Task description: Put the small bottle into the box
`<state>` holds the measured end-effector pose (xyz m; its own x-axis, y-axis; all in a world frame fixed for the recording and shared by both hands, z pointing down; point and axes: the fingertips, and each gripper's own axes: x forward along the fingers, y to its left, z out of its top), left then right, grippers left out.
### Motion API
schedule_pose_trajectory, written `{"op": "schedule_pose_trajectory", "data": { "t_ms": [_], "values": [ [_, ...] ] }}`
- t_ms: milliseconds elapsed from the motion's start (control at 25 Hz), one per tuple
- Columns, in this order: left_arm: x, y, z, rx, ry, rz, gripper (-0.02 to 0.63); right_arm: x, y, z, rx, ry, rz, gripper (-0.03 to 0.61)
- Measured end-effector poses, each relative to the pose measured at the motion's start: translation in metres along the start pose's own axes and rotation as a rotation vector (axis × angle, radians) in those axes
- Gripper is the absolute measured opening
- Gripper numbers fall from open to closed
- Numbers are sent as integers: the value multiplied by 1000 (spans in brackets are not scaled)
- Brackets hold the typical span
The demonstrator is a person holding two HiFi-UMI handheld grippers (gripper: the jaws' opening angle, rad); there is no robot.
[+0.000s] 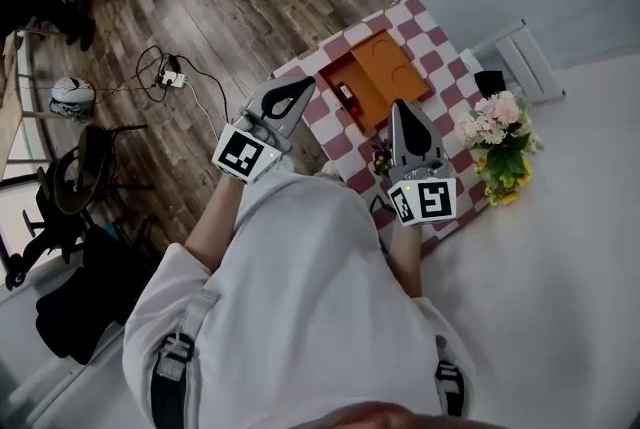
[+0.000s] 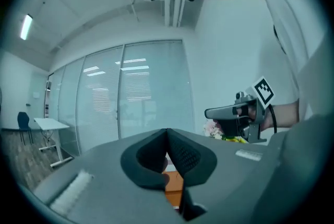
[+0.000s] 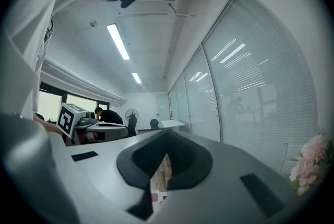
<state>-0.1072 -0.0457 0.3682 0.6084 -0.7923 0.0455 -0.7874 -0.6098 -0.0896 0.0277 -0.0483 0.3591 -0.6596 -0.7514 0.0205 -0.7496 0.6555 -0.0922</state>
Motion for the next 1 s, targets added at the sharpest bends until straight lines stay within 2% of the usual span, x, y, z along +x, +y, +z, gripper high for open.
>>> {"op": "schedule_pose_trajectory", "data": {
  "t_ms": [120, 240, 320, 440, 560, 640, 840, 1000],
  "values": [
    [-11, 9, 10, -44, -26, -7, 2, 4, 9, 13, -37, -14, -31, 1],
    [-19, 9, 35, -10, -106, -33, 2, 3, 22, 21, -56, -16, -67, 0],
    [-27, 7, 45, 9, -130, -47, 2, 3, 34, 24, -64, -13, -71, 0],
    [-42, 3, 53, -28, -160, -58, 2, 0, 52, 23, -82, 1, -69, 0],
    [-61, -5, 50, -85, -156, -78, 2, -4, 72, 24, -97, 8, -72, 0],
    [-73, -8, 45, -93, -138, -81, 2, -5, 83, 24, -109, 11, -72, 0],
    [-85, -14, 34, -46, -108, -61, 2, -12, 96, 23, -114, 18, -98, 0],
    [-91, -28, 28, 52, -72, -122, 2, -18, 105, 23, -144, 38, -115, 0]
  ]
}}
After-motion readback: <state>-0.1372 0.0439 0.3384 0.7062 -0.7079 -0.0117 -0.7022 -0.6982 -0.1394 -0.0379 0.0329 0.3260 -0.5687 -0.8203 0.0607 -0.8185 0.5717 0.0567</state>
